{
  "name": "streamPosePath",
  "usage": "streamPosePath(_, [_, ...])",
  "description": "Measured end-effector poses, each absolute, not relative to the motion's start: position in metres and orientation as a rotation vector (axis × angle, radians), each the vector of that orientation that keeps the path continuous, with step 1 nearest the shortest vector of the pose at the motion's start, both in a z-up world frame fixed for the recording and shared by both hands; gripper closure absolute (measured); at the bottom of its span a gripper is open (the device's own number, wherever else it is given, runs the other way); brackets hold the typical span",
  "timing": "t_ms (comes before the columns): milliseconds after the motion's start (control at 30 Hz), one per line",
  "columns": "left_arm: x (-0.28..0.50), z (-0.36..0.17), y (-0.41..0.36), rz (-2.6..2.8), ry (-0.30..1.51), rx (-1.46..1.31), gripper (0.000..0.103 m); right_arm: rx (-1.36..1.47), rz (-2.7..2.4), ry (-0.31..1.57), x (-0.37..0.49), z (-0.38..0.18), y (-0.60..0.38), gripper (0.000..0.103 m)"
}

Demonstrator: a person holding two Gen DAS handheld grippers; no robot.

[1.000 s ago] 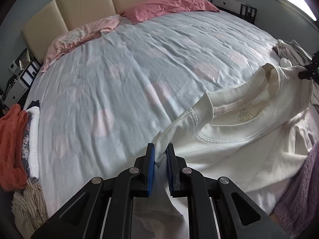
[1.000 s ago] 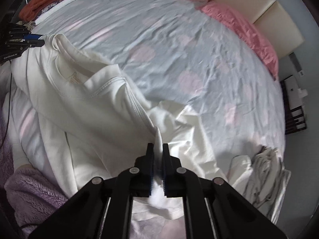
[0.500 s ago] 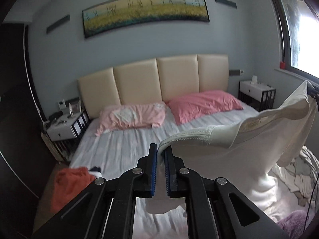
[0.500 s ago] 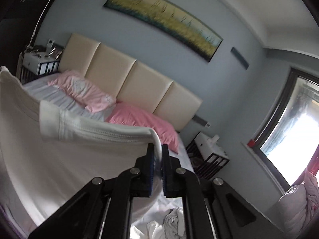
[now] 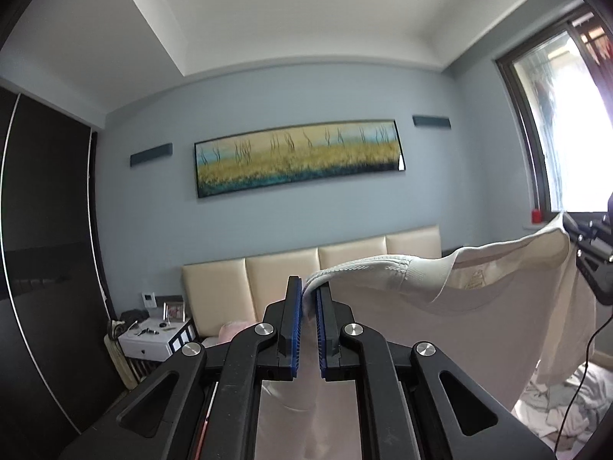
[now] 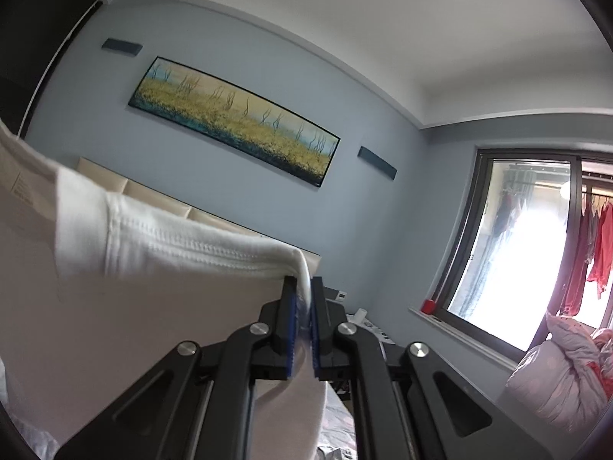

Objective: Fold clothes
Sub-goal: 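Lift the cream shirt high by both shoulders to shake it out, then lower the shirt flat onto the bed and open both grippers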

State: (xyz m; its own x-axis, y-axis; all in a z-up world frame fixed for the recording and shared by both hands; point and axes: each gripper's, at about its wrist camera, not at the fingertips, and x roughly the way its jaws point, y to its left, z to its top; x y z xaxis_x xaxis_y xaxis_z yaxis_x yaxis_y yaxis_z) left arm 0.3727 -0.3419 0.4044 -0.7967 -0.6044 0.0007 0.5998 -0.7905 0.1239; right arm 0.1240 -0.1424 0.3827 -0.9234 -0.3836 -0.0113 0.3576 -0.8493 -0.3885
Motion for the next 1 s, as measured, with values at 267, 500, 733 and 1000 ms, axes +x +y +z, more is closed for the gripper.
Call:
streamPosePath(267, [0.425, 0.394, -0.322, -2.51, -0.174, -0.07, 0.095, -0.185, -2.597, 0.487, 0.163, 0.369, -0.102, 0.097])
streamPosePath(500, [0.411, 0.39, -0.331, -2.534, -0.166, -0.014, 0.095, -0.25, -2.59, 0.352, 0.172, 0.371, -0.091, 0.097])
streamPosePath(733, [0.321, 0.326, -0.384, -2.512, -0.12, 0.262, 0.095, -0.066, -2.57, 0.466, 0.127, 0.318, -0.133, 0.097])
streamPosePath(1000, [0.192, 0.222, -0.462, -2.44, -0.065, 0.609, 0.095, 0.253, -2.53, 0.581, 0.018, 0.212, -0.209, 0.097])
